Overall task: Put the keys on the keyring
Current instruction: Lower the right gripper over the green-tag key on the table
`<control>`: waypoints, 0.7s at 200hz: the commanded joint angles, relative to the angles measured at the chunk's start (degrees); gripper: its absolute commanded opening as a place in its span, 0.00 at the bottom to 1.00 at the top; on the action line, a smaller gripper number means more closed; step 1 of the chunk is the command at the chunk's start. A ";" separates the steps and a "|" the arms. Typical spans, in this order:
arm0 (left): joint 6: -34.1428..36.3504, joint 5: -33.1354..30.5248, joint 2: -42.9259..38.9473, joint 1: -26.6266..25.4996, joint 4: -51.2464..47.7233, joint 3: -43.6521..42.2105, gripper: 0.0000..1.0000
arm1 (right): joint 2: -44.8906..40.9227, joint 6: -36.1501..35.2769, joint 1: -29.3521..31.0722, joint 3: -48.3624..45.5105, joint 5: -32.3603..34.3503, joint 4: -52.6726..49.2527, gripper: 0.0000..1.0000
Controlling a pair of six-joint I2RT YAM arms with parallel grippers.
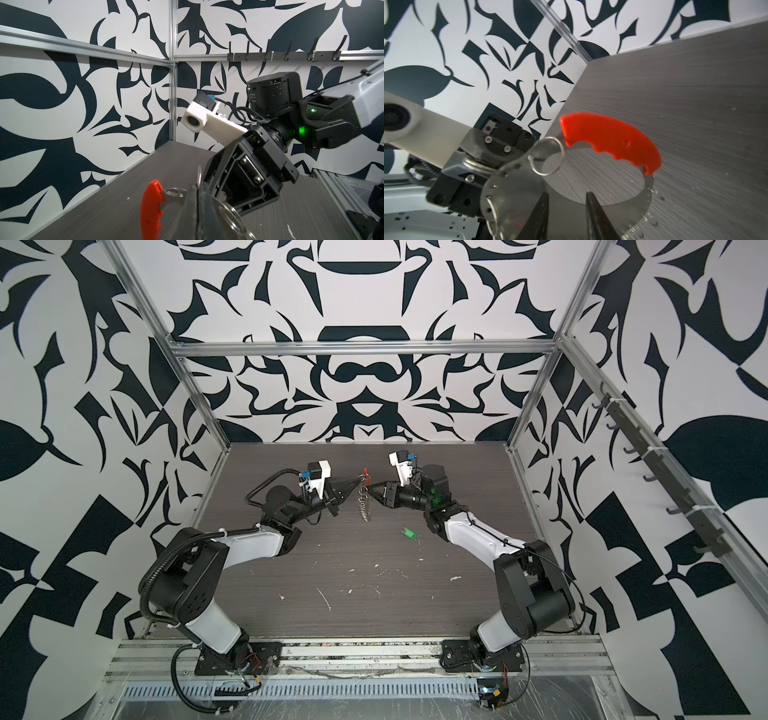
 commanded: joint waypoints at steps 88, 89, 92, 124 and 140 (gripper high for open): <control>2.27 -7.29 -5.42 0.10 -6.39 -6.32 0.00 | 1.12 -10.75 0.51 4.23 42.66 -44.25 0.38; 2.29 -7.36 -5.53 0.10 -6.57 -6.35 0.00 | 1.31 -10.65 0.54 4.28 42.72 -44.21 0.38; 2.43 -7.47 -5.81 0.10 -7.07 -6.43 0.00 | 1.85 -10.51 0.65 4.53 42.96 -44.33 0.38; 2.58 -8.01 -8.23 0.00 -10.90 -6.78 0.00 | 4.71 -8.75 2.86 5.21 44.17 -41.97 0.38; 2.45 -8.25 -9.30 0.01 -11.94 -7.13 0.00 | 6.14 -8.46 4.00 5.82 44.69 -41.62 0.38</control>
